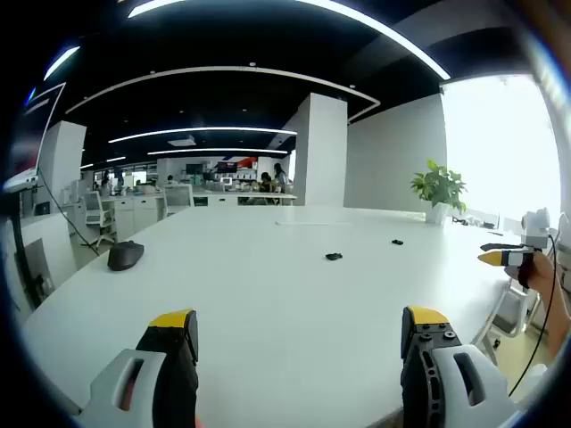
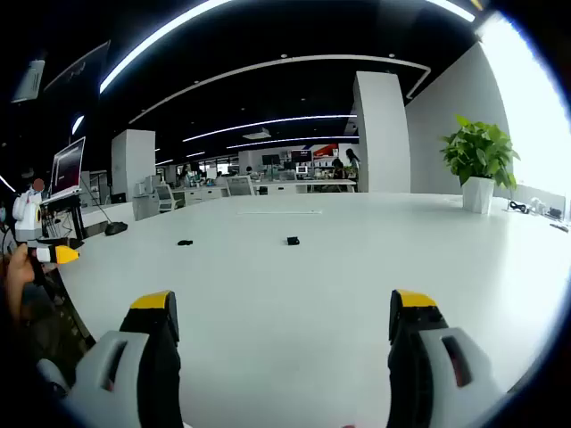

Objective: Snap the two parts of the plastic buckle together until the buckle closes and remains connected.

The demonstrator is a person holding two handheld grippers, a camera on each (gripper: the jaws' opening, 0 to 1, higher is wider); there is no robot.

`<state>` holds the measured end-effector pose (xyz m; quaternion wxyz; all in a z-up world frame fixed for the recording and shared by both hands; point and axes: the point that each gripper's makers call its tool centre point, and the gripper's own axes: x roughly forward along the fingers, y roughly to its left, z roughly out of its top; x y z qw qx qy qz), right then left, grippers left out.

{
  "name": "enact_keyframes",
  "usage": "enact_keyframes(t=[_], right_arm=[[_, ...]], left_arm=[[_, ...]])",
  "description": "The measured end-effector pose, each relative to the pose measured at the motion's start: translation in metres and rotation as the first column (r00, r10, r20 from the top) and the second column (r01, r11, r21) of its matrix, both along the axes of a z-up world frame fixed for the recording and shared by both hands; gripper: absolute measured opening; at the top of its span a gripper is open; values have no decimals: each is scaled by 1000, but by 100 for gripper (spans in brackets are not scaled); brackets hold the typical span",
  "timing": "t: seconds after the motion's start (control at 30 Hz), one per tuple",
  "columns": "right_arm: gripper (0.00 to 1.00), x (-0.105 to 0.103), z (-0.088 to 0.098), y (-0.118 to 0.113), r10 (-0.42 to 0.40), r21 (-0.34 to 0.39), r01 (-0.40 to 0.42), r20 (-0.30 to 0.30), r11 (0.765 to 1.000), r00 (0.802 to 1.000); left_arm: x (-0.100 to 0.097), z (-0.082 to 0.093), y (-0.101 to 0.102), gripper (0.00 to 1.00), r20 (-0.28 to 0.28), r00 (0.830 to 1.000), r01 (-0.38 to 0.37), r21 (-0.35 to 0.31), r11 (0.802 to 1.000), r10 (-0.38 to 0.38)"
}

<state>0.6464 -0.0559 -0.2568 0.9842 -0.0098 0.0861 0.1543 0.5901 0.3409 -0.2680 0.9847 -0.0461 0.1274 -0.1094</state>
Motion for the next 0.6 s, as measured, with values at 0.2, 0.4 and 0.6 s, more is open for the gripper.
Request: enact_keyframes(t=[0.2, 0.4, 0.6], right_arm=[[98, 5, 3, 1, 14, -3, -14, 10, 1000, 1000], [98, 4, 3, 3, 35, -7, -35, 12, 999, 999], [98, 4, 6, 4, 39, -14, -39, 18, 999, 999]], left_arm=[[2, -1, -6, 96, 3, 1000, 8, 5, 1000, -8], [4, 3, -12, 96, 18, 1000, 19, -9, 1000, -19], [6, 5, -21, 97, 22, 999, 47, -12, 999, -47]])
